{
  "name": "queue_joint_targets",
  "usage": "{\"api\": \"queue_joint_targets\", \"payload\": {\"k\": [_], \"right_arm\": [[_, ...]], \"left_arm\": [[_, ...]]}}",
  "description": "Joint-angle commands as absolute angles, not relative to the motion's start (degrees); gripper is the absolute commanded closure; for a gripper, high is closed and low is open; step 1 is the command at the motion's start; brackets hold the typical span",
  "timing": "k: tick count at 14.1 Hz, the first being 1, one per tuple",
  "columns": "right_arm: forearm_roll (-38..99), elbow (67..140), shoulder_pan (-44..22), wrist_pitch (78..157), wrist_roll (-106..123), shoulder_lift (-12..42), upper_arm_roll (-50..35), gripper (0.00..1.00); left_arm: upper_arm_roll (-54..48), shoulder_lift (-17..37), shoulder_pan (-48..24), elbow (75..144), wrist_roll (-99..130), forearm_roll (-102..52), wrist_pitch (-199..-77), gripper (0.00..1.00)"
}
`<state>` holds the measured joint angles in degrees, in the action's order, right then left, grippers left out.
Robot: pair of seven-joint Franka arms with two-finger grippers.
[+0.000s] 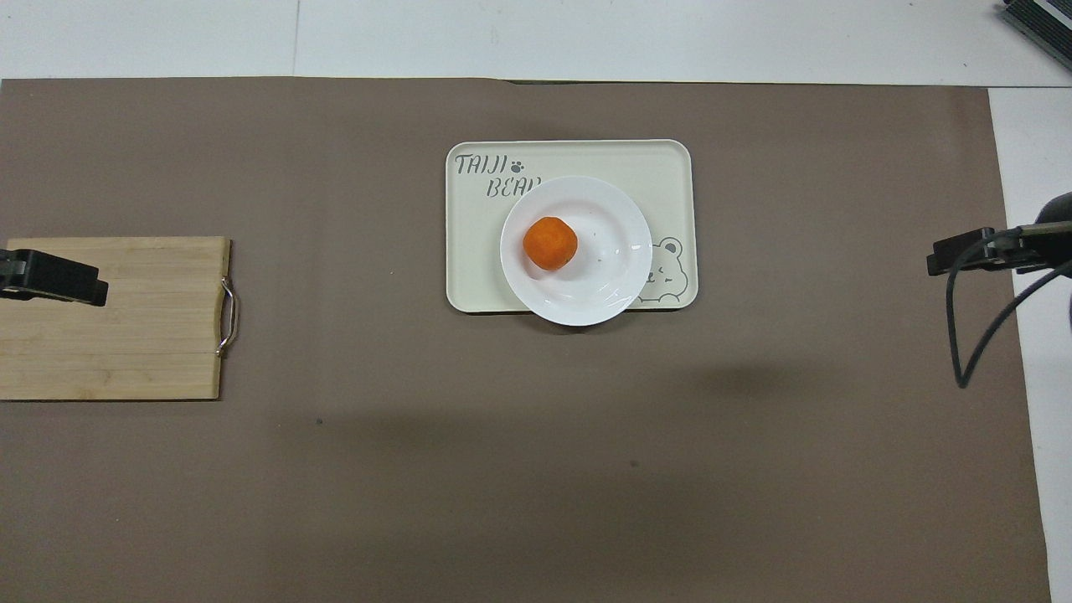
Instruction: Place orange and plate with both arms
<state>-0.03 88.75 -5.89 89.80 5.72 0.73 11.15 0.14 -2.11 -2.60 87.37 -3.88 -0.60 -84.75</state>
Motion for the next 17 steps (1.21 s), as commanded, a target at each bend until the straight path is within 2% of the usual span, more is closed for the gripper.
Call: {"api": "queue_joint_targets", "payload": {"k": [1, 4, 7, 17], "right_arm": [[-1.9, 82.1, -6.3, 83.5, 2.3, 1.6, 10.5, 0.00], [-4.6, 81.6, -8.9, 83.7, 0.4, 0.2, 9.7, 0.00], [-3.9, 88.0, -9.1, 86.8, 0.5, -3.3, 9.5, 0.00], [-2.6, 90.2, -8.3, 87.1, 5.4, -4.0, 9.8, 0.00]], "left_arm": [[0.2, -3.5, -2.5, 89.0, -3.5, 0.3, -85.6, 0.00], [0.2, -3.5, -2.5, 89.0, -3.5, 0.4, -85.6, 0.00], [0.2, -3.5, -2.5, 89.0, -3.5, 0.3, -85.6, 0.00], [0.2, -3.5, -2.5, 89.0, -3.5, 0.4, -85.6, 0.00]]}}
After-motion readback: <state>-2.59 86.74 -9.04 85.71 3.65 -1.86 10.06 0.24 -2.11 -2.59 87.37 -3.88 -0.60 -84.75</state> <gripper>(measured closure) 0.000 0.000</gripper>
